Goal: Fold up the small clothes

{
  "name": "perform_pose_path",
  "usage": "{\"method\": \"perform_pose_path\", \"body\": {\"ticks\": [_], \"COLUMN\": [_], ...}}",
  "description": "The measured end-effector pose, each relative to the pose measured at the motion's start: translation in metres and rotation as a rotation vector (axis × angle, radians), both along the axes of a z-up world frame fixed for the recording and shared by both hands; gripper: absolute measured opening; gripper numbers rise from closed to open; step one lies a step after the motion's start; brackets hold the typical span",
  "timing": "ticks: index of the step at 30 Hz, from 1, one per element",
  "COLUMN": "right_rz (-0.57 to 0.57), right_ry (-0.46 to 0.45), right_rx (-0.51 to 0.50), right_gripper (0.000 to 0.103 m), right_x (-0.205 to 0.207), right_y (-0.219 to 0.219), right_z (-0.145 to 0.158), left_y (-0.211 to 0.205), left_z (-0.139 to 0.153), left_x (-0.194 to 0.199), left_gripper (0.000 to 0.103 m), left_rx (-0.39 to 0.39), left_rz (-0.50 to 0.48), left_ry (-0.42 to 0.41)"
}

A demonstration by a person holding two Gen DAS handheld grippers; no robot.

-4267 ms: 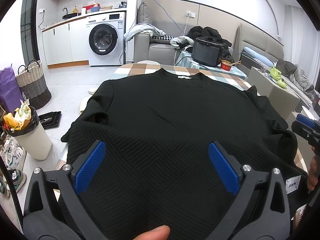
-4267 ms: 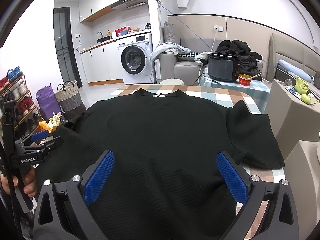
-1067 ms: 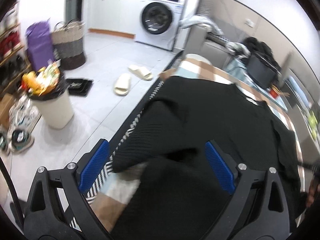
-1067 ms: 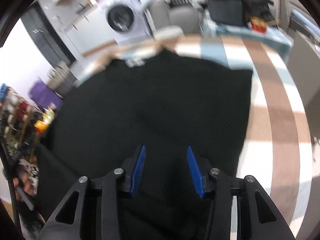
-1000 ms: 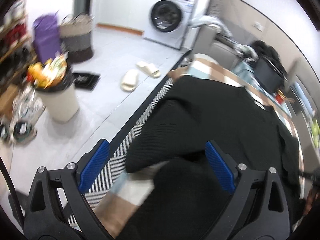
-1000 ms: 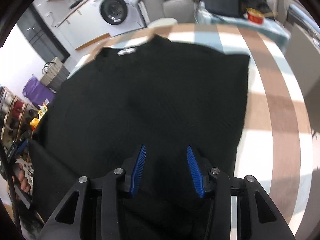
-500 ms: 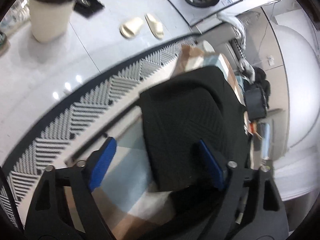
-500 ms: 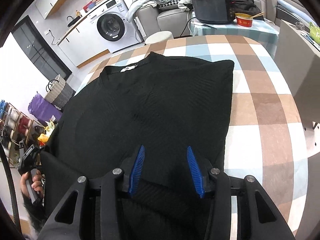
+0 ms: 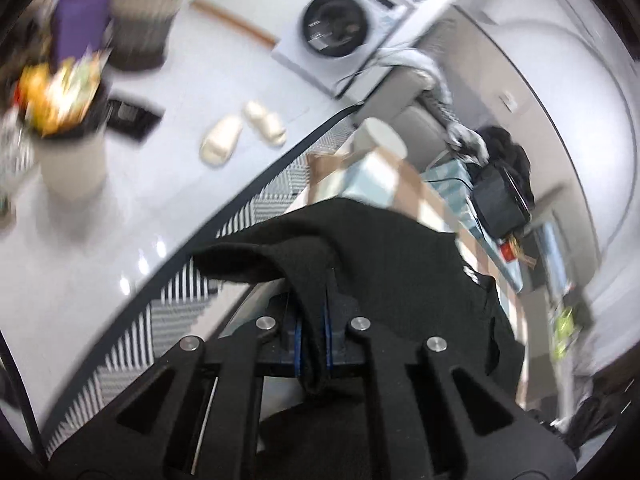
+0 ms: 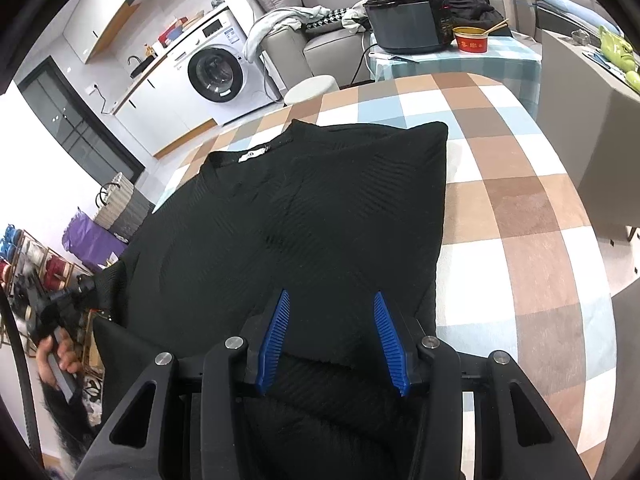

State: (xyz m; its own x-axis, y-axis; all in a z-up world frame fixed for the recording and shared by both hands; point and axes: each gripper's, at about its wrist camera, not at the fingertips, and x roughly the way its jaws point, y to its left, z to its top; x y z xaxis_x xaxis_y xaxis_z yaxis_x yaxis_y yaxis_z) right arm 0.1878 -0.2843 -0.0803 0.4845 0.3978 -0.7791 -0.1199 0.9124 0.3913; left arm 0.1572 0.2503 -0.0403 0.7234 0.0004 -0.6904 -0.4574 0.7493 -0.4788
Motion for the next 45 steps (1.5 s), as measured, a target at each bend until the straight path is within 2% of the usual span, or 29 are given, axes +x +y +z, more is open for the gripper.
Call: {"method": "perform_pose_path", "body": {"ticks": [3,6,8,9,10,13,16,19,20,23,27,29,30,31,33,35,39,42,44,45], "right_rz": [-0.006,-0.016,-0.025,-0.031,-0.039,-0.057,-0.065,-0.077,-0.076,-0.076,-0.076,-0.084,-0.087,-0.089,-0.096,-0.101,-0.100,-0.094,-0.095,-0.096], "right_ry": [-0.013,-0.020,-0.020,-0.019,-0.013,0.002,-0.004,0.000,0.004,0.017,0.021,0.025,0.027,0.028,0.034,0.038,0.046,0.040,0.036,0.034], "right_rx": [0.014,0.029,0.030,0.030,0.030,0.023,0.023,0.027,0.028,0.028,0.026,0.026,0.026,0.027,0.029,0.031,0.032,0.036,0.033,0.032], "right_gripper": [0.046,0.046,0.046,0.046,0.046,0.046,0.046,0.046,0.046,0.046,0.046,0.046,0.046,0.046,0.046,0.046,0.046,0.046,0.046,0.046], "right_x": [-0.006,-0.012,-0.015,-0.016,-0.018,-0.021,-0.025,-0.025,-0.025,-0.024,-0.024,-0.023,-0.023,-0.023,-0.022,-0.021,-0.019,-0.018,-0.019,-0.020], "right_y": [-0.003,-0.008,-0.013,-0.014,-0.017,-0.022,-0.028,-0.032,-0.033,-0.033,-0.033,-0.034,-0.035,-0.035,-0.037,-0.039,-0.039,-0.039,-0.039,-0.039], "right_z": [0.002,0.004,0.004,0.003,0.001,-0.002,-0.002,-0.005,-0.007,-0.011,-0.012,-0.014,-0.014,-0.015,-0.018,-0.019,-0.021,-0.019,-0.016,-0.014], "left_y": [-0.052,-0.114,-0.159,-0.174,-0.181,-0.182,-0.163,-0.130,-0.118,-0.086,-0.066,-0.064,-0.064,-0.064,-0.065,-0.072,-0.102,-0.135,-0.156,-0.164], "left_z": [0.046,0.065,0.060,0.053,0.049,0.044,0.045,0.035,0.023,0.000,-0.032,-0.042,-0.047,-0.051,-0.048,-0.040,-0.001,0.036,0.054,0.060], "left_x": [0.033,0.058,0.077,0.082,0.084,0.072,0.060,0.051,0.041,0.044,0.058,0.062,0.064,0.064,0.063,0.069,0.095,0.117,0.126,0.128], "left_gripper": [0.004,0.006,0.017,0.034,0.047,0.064,0.068,0.068,0.068,0.068,0.066,0.043,0.020,0.010,0.002,0.002,0.002,0.003,0.010,0.027], "left_rx": [0.136,0.175,0.153,0.129,0.111,0.079,0.069,0.067,0.077,0.087,0.093,0.082,0.067,0.059,0.066,0.054,0.037,0.118,0.157,0.170], "left_rz": [-0.132,-0.300,-0.448,-0.507,-0.529,-0.523,-0.466,-0.351,-0.318,-0.212,-0.187,-0.207,-0.223,-0.232,-0.236,-0.265,-0.327,-0.360,-0.393,-0.418], "left_ry": [-0.038,-0.050,-0.004,0.012,0.017,-0.008,-0.024,0.012,0.025,0.092,0.180,0.201,0.207,0.209,0.171,0.137,0.045,-0.037,-0.057,-0.056]}}
